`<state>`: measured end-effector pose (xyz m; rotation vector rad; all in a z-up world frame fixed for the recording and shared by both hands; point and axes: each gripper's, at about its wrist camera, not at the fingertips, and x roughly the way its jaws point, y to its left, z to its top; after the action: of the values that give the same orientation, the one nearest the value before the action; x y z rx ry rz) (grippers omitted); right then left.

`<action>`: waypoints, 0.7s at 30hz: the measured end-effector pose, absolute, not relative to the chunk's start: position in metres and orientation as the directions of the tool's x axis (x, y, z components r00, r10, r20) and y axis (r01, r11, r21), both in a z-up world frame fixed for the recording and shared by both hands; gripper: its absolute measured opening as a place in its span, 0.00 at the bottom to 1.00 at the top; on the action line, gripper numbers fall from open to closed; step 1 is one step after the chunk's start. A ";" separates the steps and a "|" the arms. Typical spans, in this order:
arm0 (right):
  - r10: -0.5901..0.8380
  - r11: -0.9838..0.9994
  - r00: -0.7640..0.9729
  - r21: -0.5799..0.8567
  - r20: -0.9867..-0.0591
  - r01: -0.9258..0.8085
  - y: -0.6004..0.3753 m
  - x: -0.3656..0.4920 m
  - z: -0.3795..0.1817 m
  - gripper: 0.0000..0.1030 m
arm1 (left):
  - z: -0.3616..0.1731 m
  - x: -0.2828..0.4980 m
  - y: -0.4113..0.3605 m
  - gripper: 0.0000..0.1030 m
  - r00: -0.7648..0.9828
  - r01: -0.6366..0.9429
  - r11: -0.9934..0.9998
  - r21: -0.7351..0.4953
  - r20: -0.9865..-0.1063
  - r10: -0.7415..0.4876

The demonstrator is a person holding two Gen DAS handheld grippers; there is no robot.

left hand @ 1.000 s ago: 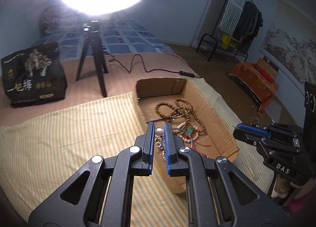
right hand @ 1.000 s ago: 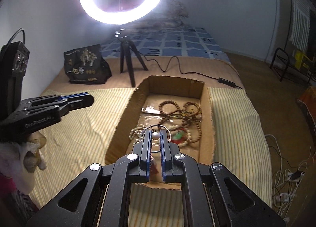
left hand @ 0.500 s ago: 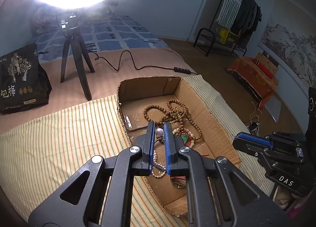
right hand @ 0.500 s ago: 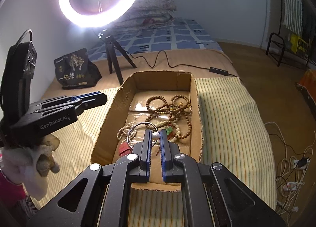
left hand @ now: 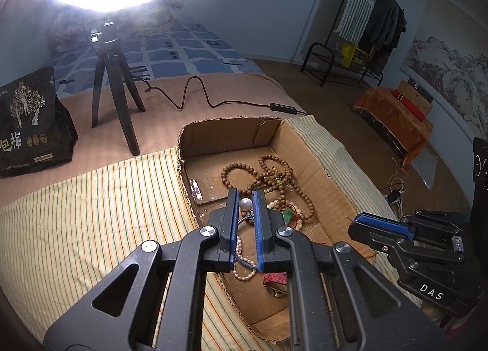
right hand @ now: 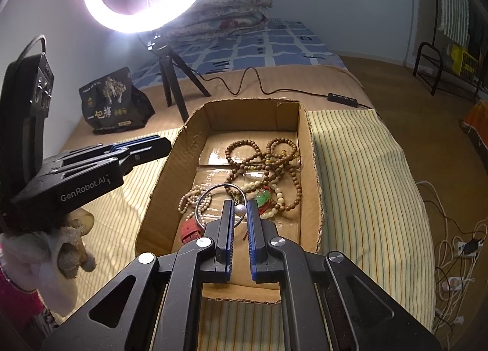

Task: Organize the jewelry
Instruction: 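Open both tools to release the pearl earrings into the box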

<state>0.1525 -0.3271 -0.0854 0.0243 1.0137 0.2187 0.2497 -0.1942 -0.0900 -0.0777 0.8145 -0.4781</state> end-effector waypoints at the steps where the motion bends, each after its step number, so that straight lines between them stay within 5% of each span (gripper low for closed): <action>1: 0.190 0.978 0.509 0.119 -0.839 -0.170 -0.327 0.152 -0.086 0.07 | -0.090 0.249 -0.195 0.08 0.587 0.381 0.891 -0.246 -0.680 -0.439; 7: 0.178 0.979 0.509 0.103 -0.842 -0.174 -0.324 0.152 -0.086 0.07 | -0.090 0.250 -0.195 0.08 0.596 0.373 0.897 -0.237 -0.680 -0.427; 10: 0.166 0.981 0.508 0.087 -0.845 -0.176 -0.322 0.152 -0.087 0.22 | -0.090 0.251 -0.194 0.10 0.597 0.367 0.900 -0.235 -0.683 -0.421; 12: 0.159 0.981 0.509 0.080 -0.846 -0.174 -0.321 0.152 -0.088 0.33 | -0.089 0.251 -0.193 0.35 0.607 0.362 0.903 -0.229 -0.678 -0.415; 17: 0.145 0.983 0.517 0.064 -0.844 -0.171 -0.320 0.153 -0.088 0.40 | -0.088 0.251 -0.192 0.41 0.622 0.355 0.908 -0.223 -0.669 -0.407; 21: 0.131 0.985 0.520 0.050 -0.844 -0.168 -0.319 0.152 -0.087 0.55 | -0.086 0.251 -0.188 0.63 0.637 0.332 0.916 -0.224 -0.664 -0.393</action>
<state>0.1521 -0.3189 -0.0868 -0.0392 1.0077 0.1792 0.2513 -0.1876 -0.0863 -0.0833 0.7773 -0.4145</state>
